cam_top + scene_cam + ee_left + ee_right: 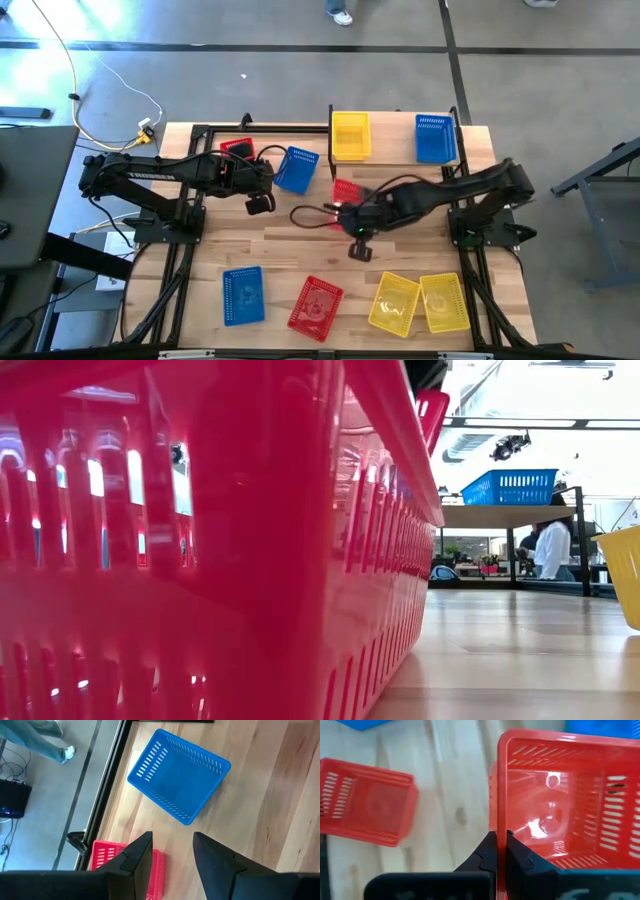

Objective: Stack baskets on shelf by color
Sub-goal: Put the middle red basket on the shelf

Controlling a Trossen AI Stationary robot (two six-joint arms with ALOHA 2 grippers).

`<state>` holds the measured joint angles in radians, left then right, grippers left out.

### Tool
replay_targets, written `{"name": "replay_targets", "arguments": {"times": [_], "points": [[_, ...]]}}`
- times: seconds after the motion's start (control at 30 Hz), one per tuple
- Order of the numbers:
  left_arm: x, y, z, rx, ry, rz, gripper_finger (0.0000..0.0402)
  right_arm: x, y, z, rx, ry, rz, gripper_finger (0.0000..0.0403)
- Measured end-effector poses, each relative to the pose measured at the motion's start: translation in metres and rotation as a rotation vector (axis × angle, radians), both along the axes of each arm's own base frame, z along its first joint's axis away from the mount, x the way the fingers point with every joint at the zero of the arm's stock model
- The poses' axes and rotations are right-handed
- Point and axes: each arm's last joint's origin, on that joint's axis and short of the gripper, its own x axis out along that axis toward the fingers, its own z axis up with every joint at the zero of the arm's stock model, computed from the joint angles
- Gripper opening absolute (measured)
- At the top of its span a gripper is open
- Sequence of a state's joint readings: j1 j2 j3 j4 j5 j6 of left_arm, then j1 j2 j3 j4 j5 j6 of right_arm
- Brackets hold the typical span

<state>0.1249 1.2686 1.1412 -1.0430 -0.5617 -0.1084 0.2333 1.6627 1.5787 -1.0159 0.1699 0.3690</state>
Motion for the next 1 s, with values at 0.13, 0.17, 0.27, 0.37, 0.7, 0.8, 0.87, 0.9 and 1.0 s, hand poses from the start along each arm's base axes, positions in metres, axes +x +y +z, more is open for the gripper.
{"name": "replay_targets", "arguments": {"times": [0.13,0.17,0.27,0.37,0.7,0.8,0.87,0.9,1.0], "points": [[0.0,0.0,0.0,-0.011,-0.025,0.033,0.0131,-0.02,-0.008,0.022,-0.084,-0.036,0.016,0.0],[0.0,0.0,0.0,-0.014,-0.031,0.042,0.0131,-0.025,-0.01,0.027,-0.106,-0.048,0.023,0.0],[0.0,0.0,0.0,-0.022,-0.047,0.064,0.0131,-0.04,-0.017,0.042,-0.165,-0.083,0.046,0.0],[0.0,0.0,0.0,-0.027,-0.06,0.081,0.0131,-0.056,-0.026,0.057,-0.232,-0.112,0.062,0.0],[0.0,0.0,0.0,-0.05,-0.084,0.108,0.0131,-0.1,-0.058,0.086,-0.492,-0.092,0.091,0.0],[0.0,-0.001,0.0,-0.07,-0.091,0.11,0.0131,-0.108,-0.069,0.088,-0.561,-0.045,0.115,0.0],[0.0,-0.001,0.0,-0.078,-0.106,0.131,0.0131,-0.11,-0.077,0.088,-0.6,0.0,0.128,0.0],[0.0,-0.001,0.0,-0.085,-0.117,0.146,0.0131,-0.112,-0.081,0.087,-0.614,0.027,0.134,0.0],[0.0,-0.001,0.0,-0.097,-0.141,0.181,0.0131,-0.113,-0.094,0.085,-0.637,0.088,0.139,0.0]]}}
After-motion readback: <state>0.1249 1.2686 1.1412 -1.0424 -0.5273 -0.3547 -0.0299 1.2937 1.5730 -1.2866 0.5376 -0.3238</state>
